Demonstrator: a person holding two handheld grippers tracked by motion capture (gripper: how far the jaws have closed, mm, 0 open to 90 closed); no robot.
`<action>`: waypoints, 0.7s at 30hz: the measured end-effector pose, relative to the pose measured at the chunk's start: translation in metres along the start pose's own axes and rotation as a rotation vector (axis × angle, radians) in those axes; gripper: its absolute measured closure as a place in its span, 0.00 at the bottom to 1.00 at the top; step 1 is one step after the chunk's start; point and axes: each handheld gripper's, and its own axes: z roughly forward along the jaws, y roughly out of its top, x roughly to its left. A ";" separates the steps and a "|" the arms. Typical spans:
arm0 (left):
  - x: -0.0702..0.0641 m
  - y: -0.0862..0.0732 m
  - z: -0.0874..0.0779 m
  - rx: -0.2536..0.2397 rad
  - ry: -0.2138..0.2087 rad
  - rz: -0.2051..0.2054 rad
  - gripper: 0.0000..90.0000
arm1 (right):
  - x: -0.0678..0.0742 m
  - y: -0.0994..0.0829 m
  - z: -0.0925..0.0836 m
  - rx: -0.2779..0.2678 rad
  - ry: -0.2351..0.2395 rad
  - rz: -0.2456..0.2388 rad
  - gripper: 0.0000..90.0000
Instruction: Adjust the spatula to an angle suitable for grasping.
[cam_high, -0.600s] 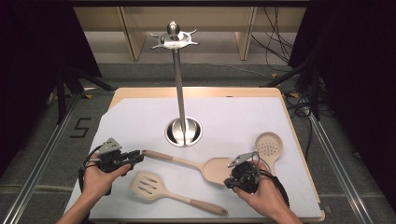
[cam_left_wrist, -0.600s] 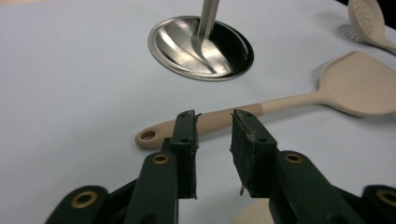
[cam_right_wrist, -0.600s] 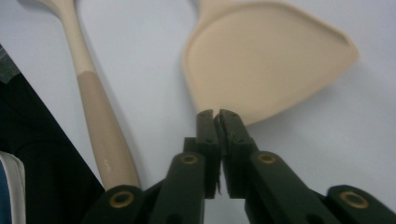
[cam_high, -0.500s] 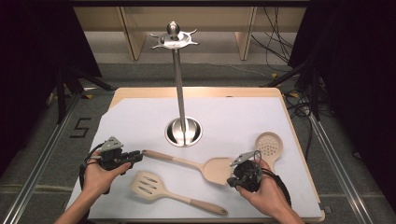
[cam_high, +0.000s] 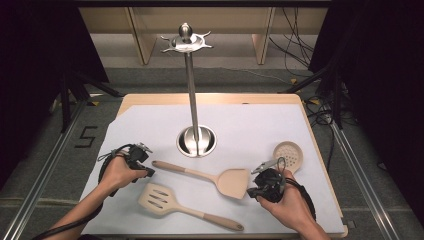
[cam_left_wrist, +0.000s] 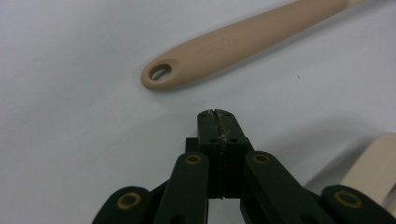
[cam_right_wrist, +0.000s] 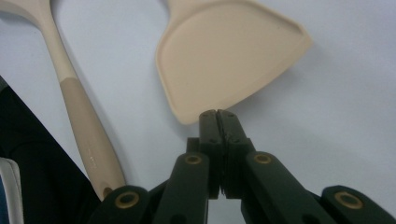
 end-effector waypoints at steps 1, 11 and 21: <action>0.000 0.002 0.002 0.004 -0.002 0.001 0.99 | 0.000 0.001 -0.001 0.006 0.001 0.008 1.00; -0.003 0.030 0.015 0.040 0.000 -0.034 0.99 | -0.001 0.002 0.001 0.001 0.013 0.021 0.98; 0.004 0.061 0.027 0.036 0.072 -0.036 0.99 | -0.006 0.003 0.001 -0.020 0.020 0.014 0.97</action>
